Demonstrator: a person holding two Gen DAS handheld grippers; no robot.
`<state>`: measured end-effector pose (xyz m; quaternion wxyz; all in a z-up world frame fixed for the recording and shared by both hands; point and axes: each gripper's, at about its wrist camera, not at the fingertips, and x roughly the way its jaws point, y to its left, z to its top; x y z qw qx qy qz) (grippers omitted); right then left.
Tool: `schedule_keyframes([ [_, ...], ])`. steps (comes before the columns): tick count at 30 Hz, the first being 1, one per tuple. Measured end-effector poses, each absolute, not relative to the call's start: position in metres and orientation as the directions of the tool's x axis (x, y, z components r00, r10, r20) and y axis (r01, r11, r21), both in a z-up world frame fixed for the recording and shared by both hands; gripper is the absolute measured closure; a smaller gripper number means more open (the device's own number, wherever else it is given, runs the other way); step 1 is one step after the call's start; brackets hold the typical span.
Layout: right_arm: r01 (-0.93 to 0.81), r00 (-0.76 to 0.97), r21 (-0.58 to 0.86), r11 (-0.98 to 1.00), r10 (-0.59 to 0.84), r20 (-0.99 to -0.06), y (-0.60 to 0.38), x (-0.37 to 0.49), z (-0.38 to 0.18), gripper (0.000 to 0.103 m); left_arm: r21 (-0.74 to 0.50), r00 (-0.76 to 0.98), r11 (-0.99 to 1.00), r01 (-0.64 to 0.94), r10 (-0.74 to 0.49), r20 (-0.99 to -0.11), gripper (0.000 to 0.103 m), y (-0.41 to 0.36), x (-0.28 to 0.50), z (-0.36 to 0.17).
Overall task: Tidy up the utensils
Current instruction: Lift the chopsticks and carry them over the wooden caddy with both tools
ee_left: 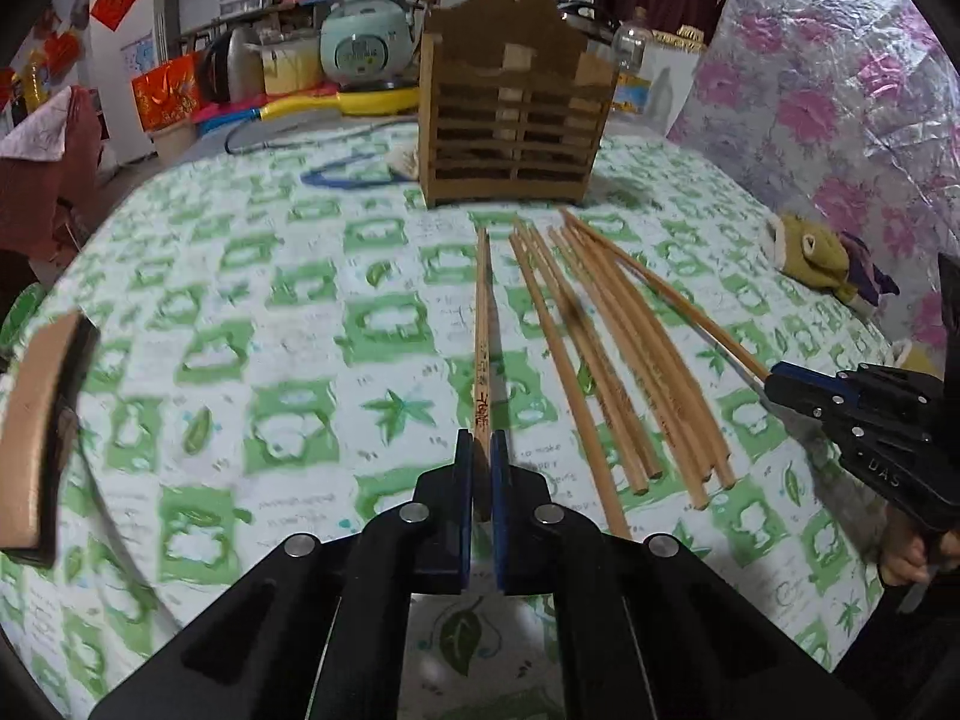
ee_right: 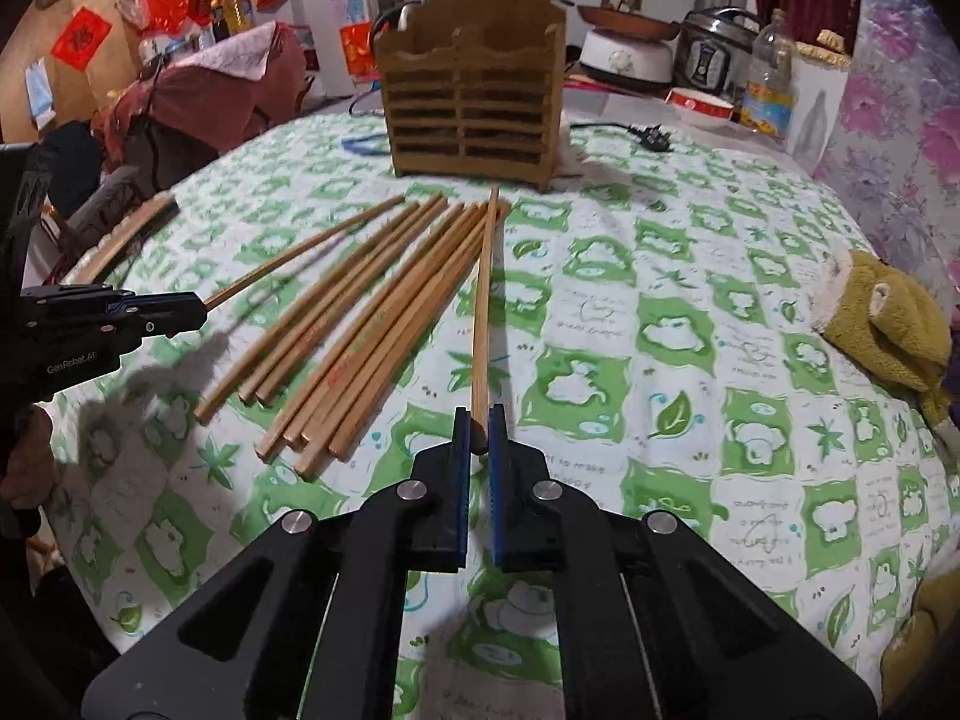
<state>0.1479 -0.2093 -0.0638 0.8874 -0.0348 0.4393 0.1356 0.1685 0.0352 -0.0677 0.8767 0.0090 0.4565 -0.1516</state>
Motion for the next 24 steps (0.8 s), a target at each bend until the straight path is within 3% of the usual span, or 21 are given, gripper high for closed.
schedule_keyframes([
  [12,-0.243,0.768,0.056,0.968,0.228,-0.599,-0.234,0.154,0.044,0.096,-0.049,0.707,0.954,0.294,-0.252,-0.661,0.097,0.024,0.184,0.041],
  [24,-0.254,0.798,0.118,0.96,0.277,-0.535,-0.242,0.201,0.111,0.096,-0.07,0.744,0.943,0.327,-0.302,-0.596,0.097,0.002,0.235,0.126],
])
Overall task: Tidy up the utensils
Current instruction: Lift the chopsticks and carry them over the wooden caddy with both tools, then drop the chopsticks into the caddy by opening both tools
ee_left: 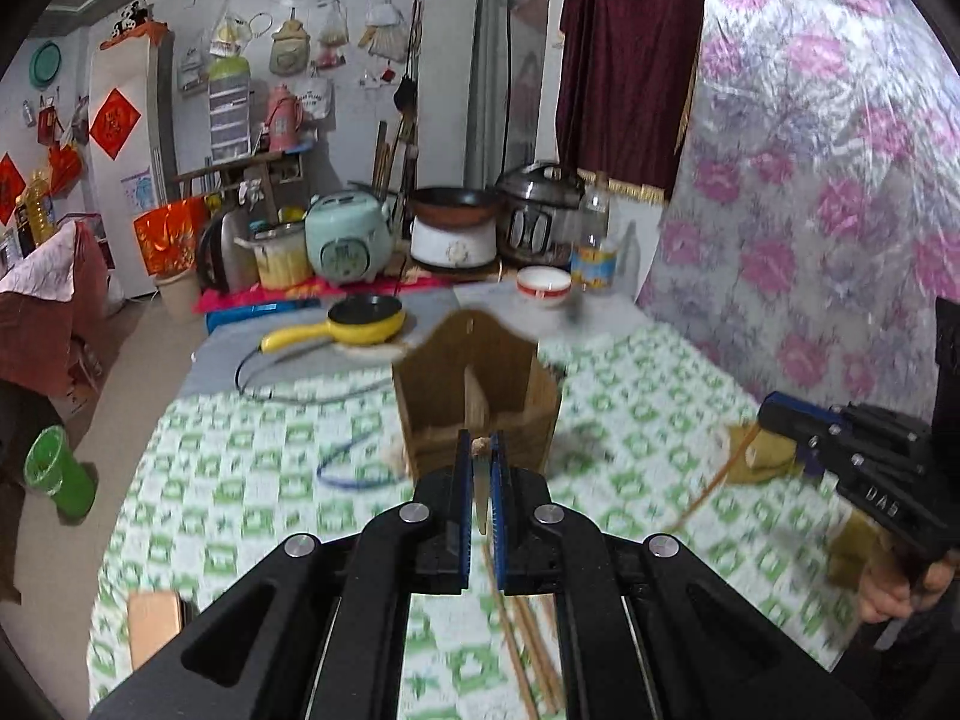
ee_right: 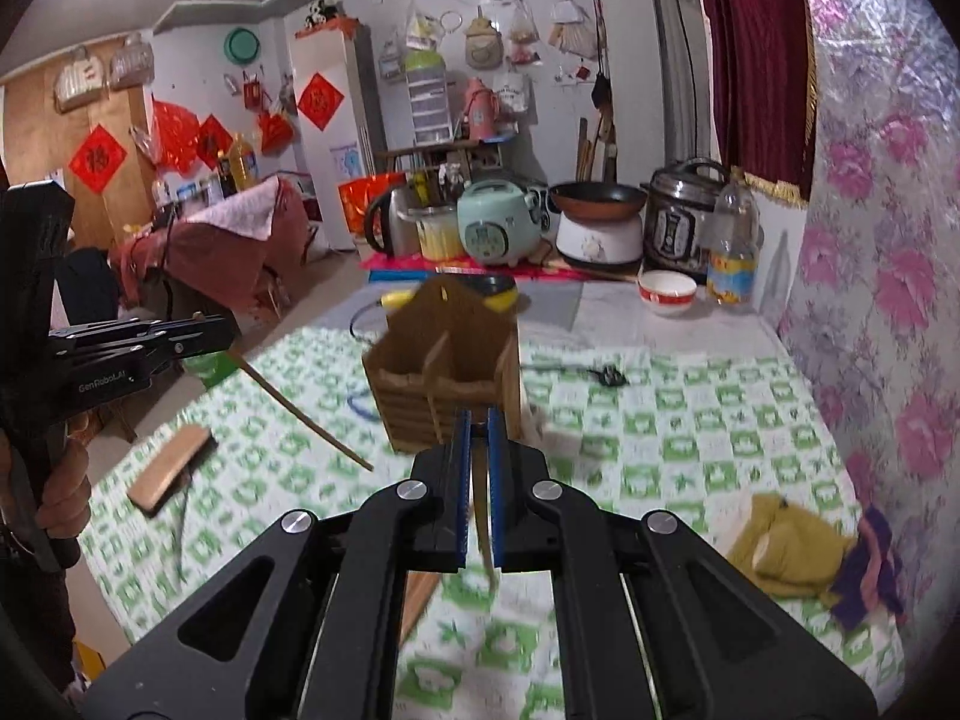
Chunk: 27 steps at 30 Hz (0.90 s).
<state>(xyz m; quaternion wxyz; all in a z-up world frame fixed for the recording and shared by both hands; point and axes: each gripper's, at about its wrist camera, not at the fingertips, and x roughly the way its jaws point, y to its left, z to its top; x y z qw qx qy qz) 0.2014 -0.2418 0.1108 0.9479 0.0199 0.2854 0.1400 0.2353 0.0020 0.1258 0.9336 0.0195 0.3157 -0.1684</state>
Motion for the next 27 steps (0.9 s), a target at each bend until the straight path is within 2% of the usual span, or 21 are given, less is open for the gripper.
schedule_keyframes([
  [7,-0.275,0.866,0.142,0.951,0.309,-0.394,-0.229,0.242,0.181,0.096,-0.095,0.782,0.949,0.3,-0.302,-0.546,0.097,0.002,0.276,0.176],
  [12,-0.272,0.898,0.163,0.948,0.311,-0.312,-0.216,0.275,0.205,0.096,-0.108,0.786,0.956,0.272,-0.286,-0.548,0.097,-0.001,0.311,0.176],
  [17,-0.233,0.919,0.122,0.965,0.26,-0.296,-0.195,0.314,0.182,0.096,-0.08,0.789,0.969,0.235,-0.238,-0.566,0.097,-0.002,0.337,0.146],
  [22,-0.234,0.887,0.155,0.96,0.276,-0.371,-0.194,0.348,0.144,0.096,-0.11,0.74,0.967,0.229,-0.246,-0.626,0.097,0.002,0.36,0.11],
  [23,-0.239,0.876,0.155,0.959,0.282,-0.392,-0.196,0.353,0.136,0.093,-0.11,0.737,0.969,0.223,-0.241,-0.632,0.093,0.004,0.363,0.106],
  [24,-0.236,0.868,0.161,0.958,0.283,-0.409,-0.198,0.354,0.131,0.092,-0.106,0.739,0.973,0.204,-0.224,-0.636,0.071,0.006,0.363,0.103],
  [25,-0.227,0.866,0.167,0.959,0.277,-0.417,-0.202,0.354,0.127,0.083,-0.103,0.744,0.977,0.184,-0.208,-0.635,0.054,0.01,0.362,0.102],
  [26,-0.223,0.861,0.178,0.959,0.279,-0.426,-0.207,0.352,0.126,0.071,-0.104,0.755,0.981,0.162,-0.191,-0.627,0.026,0.014,0.36,0.103],
  [27,-0.225,0.859,0.185,0.957,0.285,-0.427,-0.212,0.348,0.126,0.068,-0.107,0.778,0.985,0.133,-0.17,-0.605,0.017,0.019,0.355,0.106],
])
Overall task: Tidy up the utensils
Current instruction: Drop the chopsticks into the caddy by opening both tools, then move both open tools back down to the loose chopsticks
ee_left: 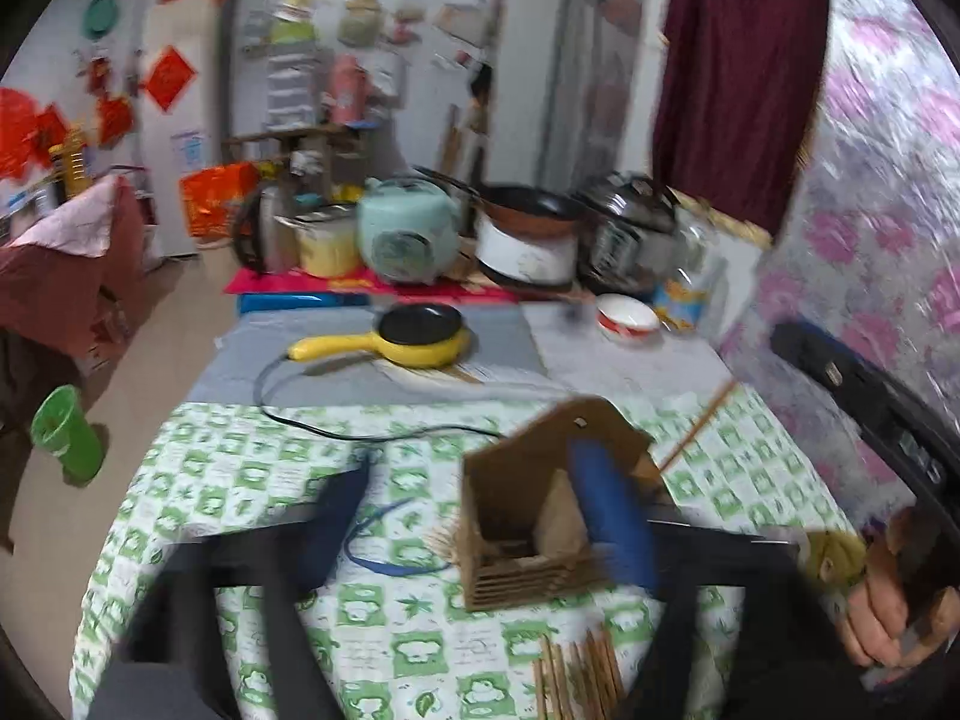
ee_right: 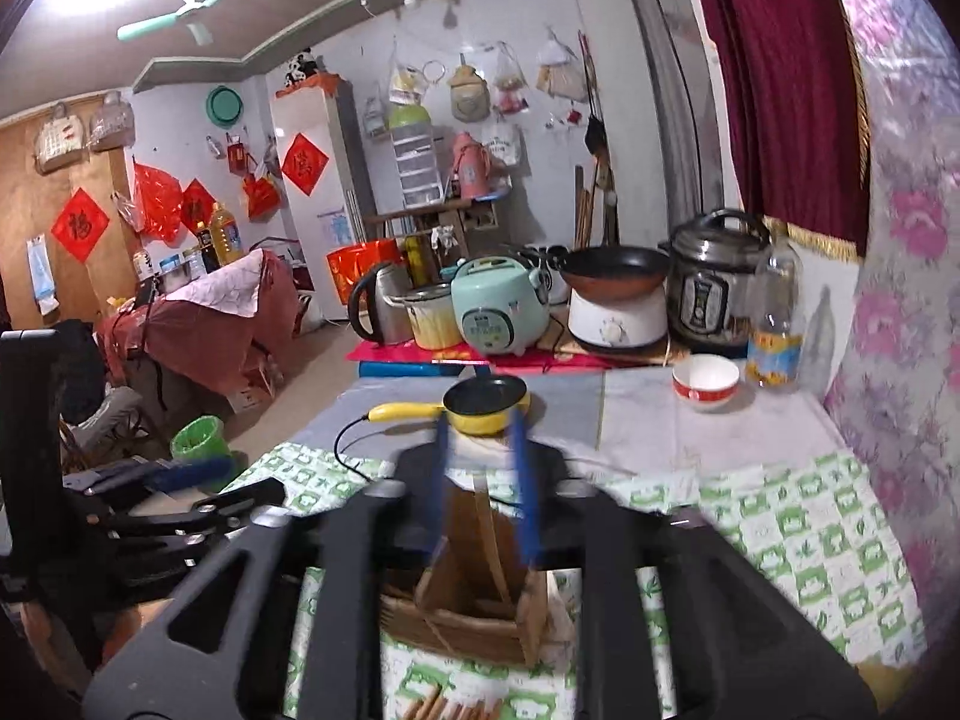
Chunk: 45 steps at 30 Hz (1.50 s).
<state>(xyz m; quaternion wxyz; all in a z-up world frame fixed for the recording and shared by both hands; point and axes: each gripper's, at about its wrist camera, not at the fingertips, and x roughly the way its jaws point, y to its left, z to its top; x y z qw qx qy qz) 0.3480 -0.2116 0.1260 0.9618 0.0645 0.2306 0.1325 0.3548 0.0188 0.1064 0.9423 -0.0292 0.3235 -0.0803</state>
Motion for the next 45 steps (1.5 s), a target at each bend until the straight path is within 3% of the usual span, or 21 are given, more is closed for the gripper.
schedule_keyframes([
  [4,-0.209,0.877,0.171,0.963,0.262,-0.404,-0.222,0.324,0.132,0.061,-0.114,0.8,0.987,0.109,-0.155,-0.579,0.016,0.032,0.337,0.118],
  [6,-0.207,0.879,0.171,0.963,0.26,-0.399,-0.227,0.308,0.135,0.056,-0.119,0.808,0.989,0.086,-0.139,-0.573,0.008,0.038,0.326,0.122],
  [11,-0.197,0.887,0.166,0.966,0.248,-0.389,-0.234,0.267,0.141,0.027,-0.124,0.81,0.991,0.057,-0.119,-0.575,0.006,0.05,0.292,0.126],
  [19,-0.212,0.877,0.179,0.961,0.267,-0.399,-0.242,0.19,0.126,0.014,-0.125,0.795,0.991,0.042,-0.109,-0.597,0.006,0.065,0.227,0.104],
  [25,-0.181,0.851,0.189,0.965,0.25,-0.461,-0.245,0.152,0.08,0.013,-0.077,0.752,0.996,0.05,-0.088,-0.653,0.006,0.066,0.182,0.048],
  [31,-0.147,0.757,0.254,0.956,0.274,-0.593,-0.247,0.147,0.015,0.013,-0.04,0.701,0.996,0.083,-0.087,-0.708,0.006,0.058,0.156,-0.006],
  [36,-0.158,0.679,0.184,0.97,0.242,-0.693,-0.234,0.144,-0.032,0.013,-0.024,0.651,0.99,0.136,-0.108,-0.751,0.006,0.049,0.145,-0.04],
  [45,-0.201,0.611,0.158,0.967,0.249,-0.751,-0.227,0.146,-0.058,0.013,-0.024,0.551,0.971,0.236,-0.154,-0.82,0.006,0.037,0.141,-0.076],
])
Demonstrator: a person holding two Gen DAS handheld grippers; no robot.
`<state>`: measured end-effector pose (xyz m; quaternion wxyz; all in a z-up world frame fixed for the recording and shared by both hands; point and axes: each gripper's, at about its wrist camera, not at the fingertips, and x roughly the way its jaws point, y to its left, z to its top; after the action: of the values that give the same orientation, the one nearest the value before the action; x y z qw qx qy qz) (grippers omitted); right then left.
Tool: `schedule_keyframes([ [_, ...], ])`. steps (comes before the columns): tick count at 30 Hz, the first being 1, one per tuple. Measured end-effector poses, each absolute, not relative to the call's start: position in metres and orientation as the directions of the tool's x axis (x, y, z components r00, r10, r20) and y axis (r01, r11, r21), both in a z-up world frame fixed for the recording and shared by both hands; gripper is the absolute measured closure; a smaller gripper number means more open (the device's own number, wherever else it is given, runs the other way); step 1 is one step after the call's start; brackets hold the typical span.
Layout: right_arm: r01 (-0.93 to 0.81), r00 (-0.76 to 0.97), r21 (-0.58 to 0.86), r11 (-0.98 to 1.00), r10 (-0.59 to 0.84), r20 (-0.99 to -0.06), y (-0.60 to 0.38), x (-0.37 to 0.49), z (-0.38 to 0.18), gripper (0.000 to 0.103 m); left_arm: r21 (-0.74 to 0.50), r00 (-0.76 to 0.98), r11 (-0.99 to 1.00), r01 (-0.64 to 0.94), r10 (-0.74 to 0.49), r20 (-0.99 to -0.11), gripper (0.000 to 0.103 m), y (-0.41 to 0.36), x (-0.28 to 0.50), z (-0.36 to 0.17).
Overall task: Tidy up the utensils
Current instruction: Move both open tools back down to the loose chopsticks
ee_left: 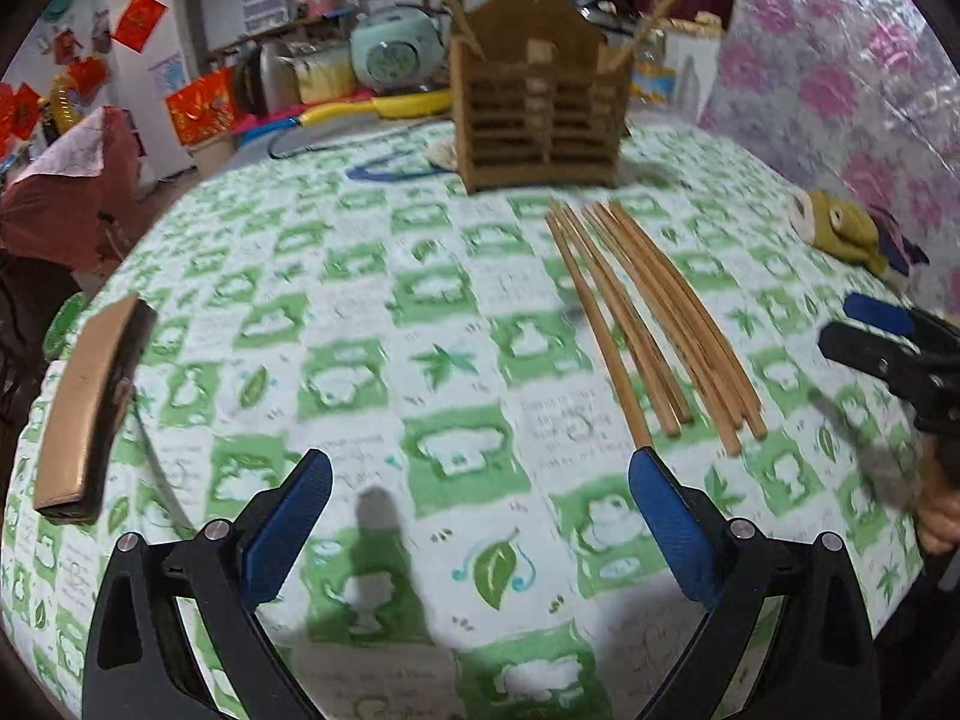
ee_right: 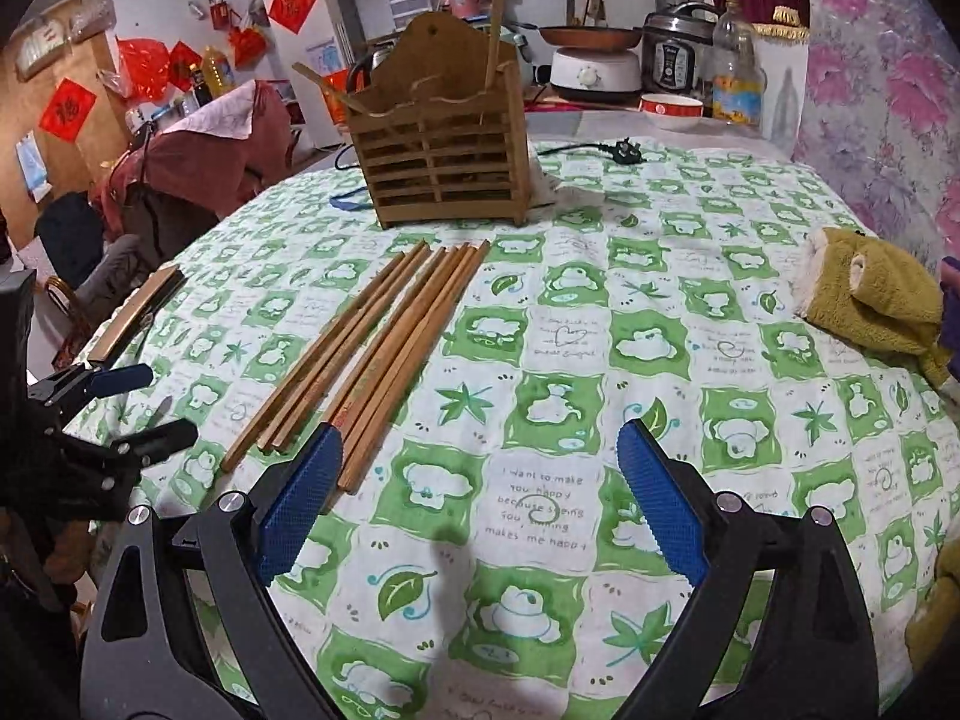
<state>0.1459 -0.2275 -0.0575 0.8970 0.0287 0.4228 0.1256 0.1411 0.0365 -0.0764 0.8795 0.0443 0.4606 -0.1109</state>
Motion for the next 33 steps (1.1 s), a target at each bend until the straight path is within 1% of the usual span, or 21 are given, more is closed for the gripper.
schedule_keyframes([
  [5,-0.222,0.593,0.145,0.964,0.252,-0.765,-0.221,0.148,-0.061,0.013,-0.046,0.501,0.95,0.308,-0.203,-0.841,0.006,0.027,0.141,-0.082],
  [8,-0.22,0.587,0.145,0.965,0.25,-0.77,-0.221,0.15,-0.063,0.013,-0.034,0.487,0.943,0.332,-0.202,-0.85,0.006,0.02,0.144,-0.085],
  [13,-0.206,0.567,0.186,0.961,0.272,-0.777,-0.227,0.154,-0.067,0.013,-0.017,0.438,0.927,0.375,-0.193,-0.878,0.006,0.009,0.159,-0.095],
  [17,-0.218,0.513,0.201,0.955,0.287,-0.809,-0.225,0.157,-0.074,0.013,-0.006,0.455,0.952,0.307,-0.152,-0.877,0.005,0.018,0.178,-0.098],
  [20,-0.257,0.478,0.164,0.952,0.273,-0.835,-0.214,0.157,-0.078,0.013,-0.042,0.452,0.966,0.255,-0.158,-0.878,0.005,0.027,0.189,-0.099],
  [22,-0.282,0.48,0.108,0.953,0.237,-0.844,-0.204,0.155,-0.079,0.014,-0.029,0.453,0.966,0.257,-0.147,-0.879,0.005,0.025,0.189,-0.1],
  [24,-0.306,0.486,0.063,0.95,0.212,-0.847,-0.196,0.152,-0.08,0.017,-0.013,0.454,0.965,0.262,-0.136,-0.88,0.005,0.022,0.188,-0.1],
  [26,-0.335,0.488,0.023,0.942,0.194,-0.851,-0.187,0.149,-0.081,0.023,-0.023,0.452,0.965,0.261,-0.144,-0.88,0.005,0.024,0.189,-0.1],
  [27,-0.345,0.488,0.005,0.939,0.184,-0.853,-0.183,0.149,-0.081,0.024,-0.025,0.452,0.965,0.262,-0.146,-0.88,0.005,0.024,0.189,-0.1],
  [29,-0.349,0.486,-0.002,0.937,0.179,-0.855,-0.182,0.149,-0.082,0.027,-0.023,0.452,0.965,0.263,-0.144,-0.88,0.005,0.024,0.189,-0.1],
  [33,-0.349,0.48,0.005,0.937,0.183,-0.858,-0.181,0.154,-0.082,0.027,-0.022,0.452,0.965,0.263,-0.144,-0.88,0.005,0.024,0.189,-0.1],
])
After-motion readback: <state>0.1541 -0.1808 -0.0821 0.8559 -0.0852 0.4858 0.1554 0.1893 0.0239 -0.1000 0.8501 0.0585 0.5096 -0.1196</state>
